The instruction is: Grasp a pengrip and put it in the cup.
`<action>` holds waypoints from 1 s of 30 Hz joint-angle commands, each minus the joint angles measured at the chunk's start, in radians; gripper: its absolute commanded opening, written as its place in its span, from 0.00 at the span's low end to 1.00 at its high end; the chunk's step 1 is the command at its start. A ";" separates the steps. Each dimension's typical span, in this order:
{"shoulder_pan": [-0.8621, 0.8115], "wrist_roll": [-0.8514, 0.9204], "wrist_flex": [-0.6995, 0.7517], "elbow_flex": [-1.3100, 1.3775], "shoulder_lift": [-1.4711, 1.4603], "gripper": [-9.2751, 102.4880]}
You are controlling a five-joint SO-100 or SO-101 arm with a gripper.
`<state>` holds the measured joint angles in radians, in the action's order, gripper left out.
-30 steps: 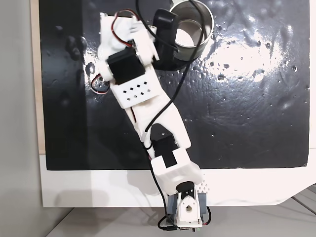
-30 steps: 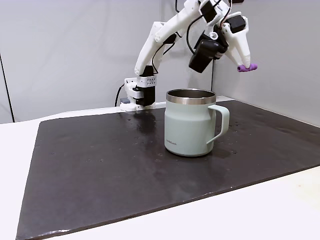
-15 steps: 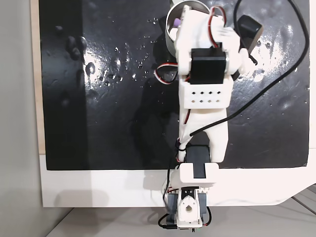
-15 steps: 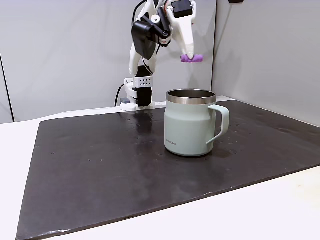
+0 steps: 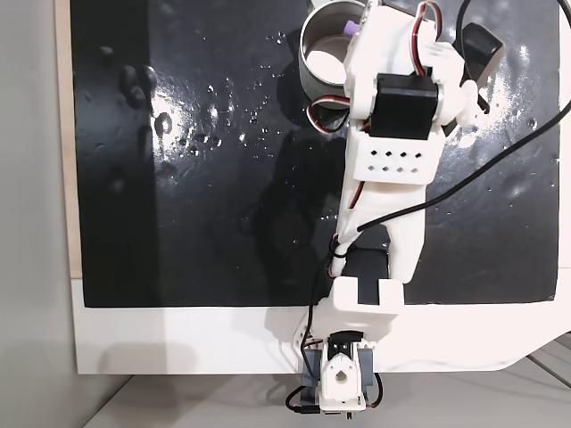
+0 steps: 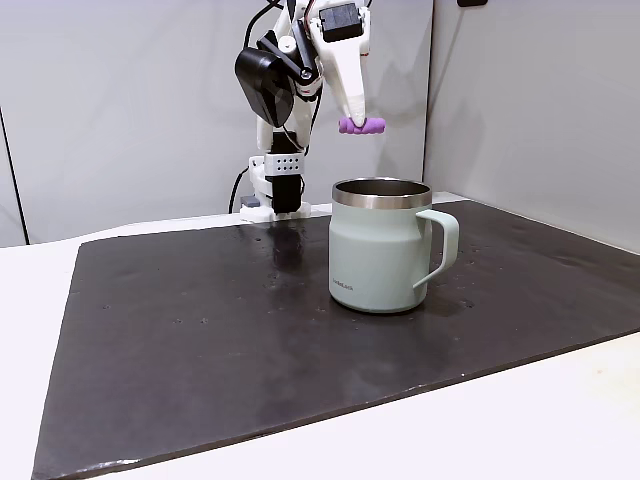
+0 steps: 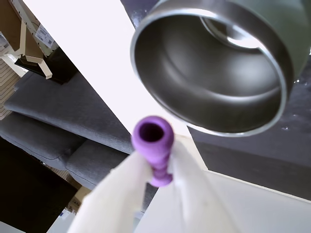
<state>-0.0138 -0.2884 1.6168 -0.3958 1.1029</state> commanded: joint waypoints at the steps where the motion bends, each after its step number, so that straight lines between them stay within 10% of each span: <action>1: 0.032 0.006 0.028 0.064 0.009 0.09; 7: 0.023 -0.006 0.060 0.104 -0.003 0.29; 30: 0.017 -0.015 0.071 0.120 0.002 0.28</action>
<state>0.0092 -0.2884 1.6736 -0.3237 1.0784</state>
